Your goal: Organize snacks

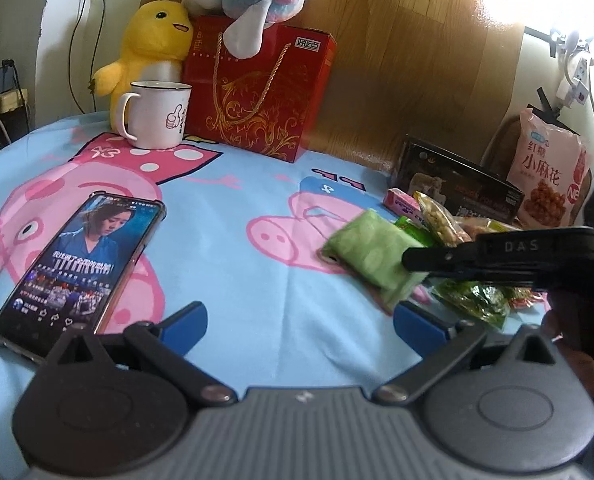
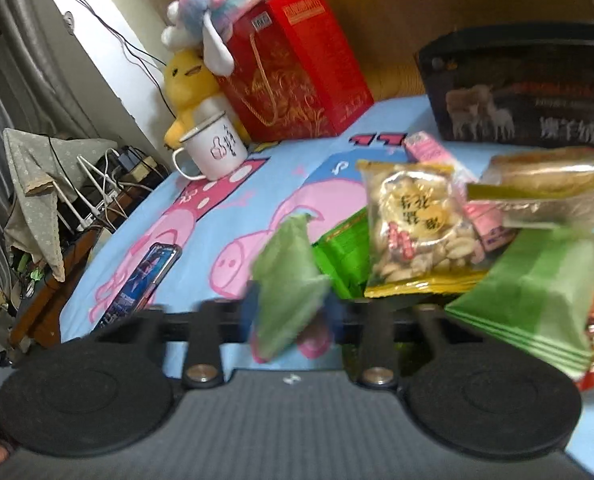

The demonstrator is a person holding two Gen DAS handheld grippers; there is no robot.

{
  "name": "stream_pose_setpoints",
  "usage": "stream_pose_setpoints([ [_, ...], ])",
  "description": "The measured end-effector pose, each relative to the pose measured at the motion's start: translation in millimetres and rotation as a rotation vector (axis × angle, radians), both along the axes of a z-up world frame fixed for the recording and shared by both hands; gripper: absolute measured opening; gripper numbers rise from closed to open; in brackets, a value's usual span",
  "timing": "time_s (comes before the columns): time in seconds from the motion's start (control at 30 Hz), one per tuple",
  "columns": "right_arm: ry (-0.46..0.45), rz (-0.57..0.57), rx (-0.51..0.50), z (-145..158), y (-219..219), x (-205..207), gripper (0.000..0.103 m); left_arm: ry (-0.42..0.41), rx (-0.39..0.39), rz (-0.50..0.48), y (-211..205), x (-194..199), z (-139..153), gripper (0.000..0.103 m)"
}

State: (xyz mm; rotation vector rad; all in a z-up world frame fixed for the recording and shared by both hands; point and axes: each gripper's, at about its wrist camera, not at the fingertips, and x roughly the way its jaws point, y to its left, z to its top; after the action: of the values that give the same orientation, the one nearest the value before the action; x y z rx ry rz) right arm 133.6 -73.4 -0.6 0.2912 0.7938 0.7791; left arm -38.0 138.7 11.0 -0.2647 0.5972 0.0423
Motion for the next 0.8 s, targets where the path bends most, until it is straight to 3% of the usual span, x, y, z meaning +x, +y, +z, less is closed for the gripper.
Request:
stream_pose_setpoints([
  [0.33,-0.005,0.048,-0.035,13,-54,-38,0.016,-0.001,-0.011,-0.103,-17,0,4,0.103],
  [0.53,-0.025,-0.098,-0.090,18,-129,-71,0.013,0.009,-0.018,-0.229,-43,5,3,0.103],
  [0.63,-0.076,-0.256,-0.145,21,-164,-82,0.019,0.003,0.027,-0.258,-53,14,8,0.103],
  [0.67,-0.102,-0.273,-0.162,23,-169,-88,0.031,-0.007,0.048,-0.259,-54,19,11,0.103],
  [0.7,-0.128,-0.269,-0.174,25,-169,-93,0.049,-0.017,0.065,-0.258,-54,25,15,0.103],
  [0.77,-0.188,-0.216,-0.188,28,-156,-104,0.064,-0.026,0.084,-0.276,-51,40,23,0.103],
  [0.8,-0.209,-0.169,-0.197,28,-145,-106,0.065,-0.026,0.094,-0.297,-50,50,25,0.103],
])
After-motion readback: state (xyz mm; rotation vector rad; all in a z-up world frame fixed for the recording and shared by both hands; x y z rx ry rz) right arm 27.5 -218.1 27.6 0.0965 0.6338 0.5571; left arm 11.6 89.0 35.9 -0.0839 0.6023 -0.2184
